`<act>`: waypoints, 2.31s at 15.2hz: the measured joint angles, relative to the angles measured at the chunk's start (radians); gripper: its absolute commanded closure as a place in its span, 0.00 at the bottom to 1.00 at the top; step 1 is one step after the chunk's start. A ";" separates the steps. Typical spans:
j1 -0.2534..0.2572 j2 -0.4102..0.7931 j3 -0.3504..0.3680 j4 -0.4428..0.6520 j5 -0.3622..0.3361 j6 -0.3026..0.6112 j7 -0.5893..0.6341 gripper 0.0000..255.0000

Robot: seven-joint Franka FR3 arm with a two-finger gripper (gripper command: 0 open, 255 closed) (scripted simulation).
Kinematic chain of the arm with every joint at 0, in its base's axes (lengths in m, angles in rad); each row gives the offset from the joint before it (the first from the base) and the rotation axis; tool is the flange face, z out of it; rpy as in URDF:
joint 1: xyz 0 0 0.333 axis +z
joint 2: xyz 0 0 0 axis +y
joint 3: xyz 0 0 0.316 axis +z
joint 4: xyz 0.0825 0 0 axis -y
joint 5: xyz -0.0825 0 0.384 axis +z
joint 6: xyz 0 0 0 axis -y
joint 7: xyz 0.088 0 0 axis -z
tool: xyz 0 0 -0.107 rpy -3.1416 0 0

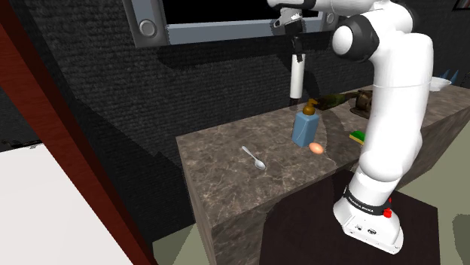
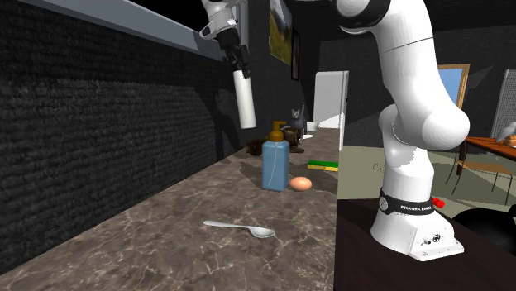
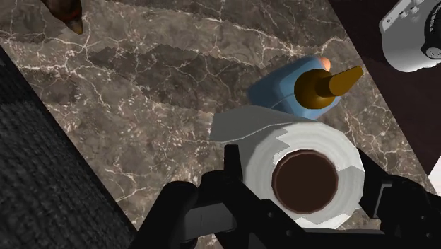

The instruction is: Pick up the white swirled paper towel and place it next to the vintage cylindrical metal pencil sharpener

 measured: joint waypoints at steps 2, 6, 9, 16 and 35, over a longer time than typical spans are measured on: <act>-0.009 0.017 -0.003 0.062 0.004 -0.008 -0.012 1.00; -0.031 0.070 -0.007 0.201 0.021 -0.081 -0.036 1.00; -0.054 0.116 -0.010 0.313 0.036 -0.146 -0.056 1.00; -0.093 0.020 -0.043 0.166 -0.011 -0.071 -0.147 1.00; -0.357 -0.018 -0.192 -0.021 -0.034 0.177 -0.532 1.00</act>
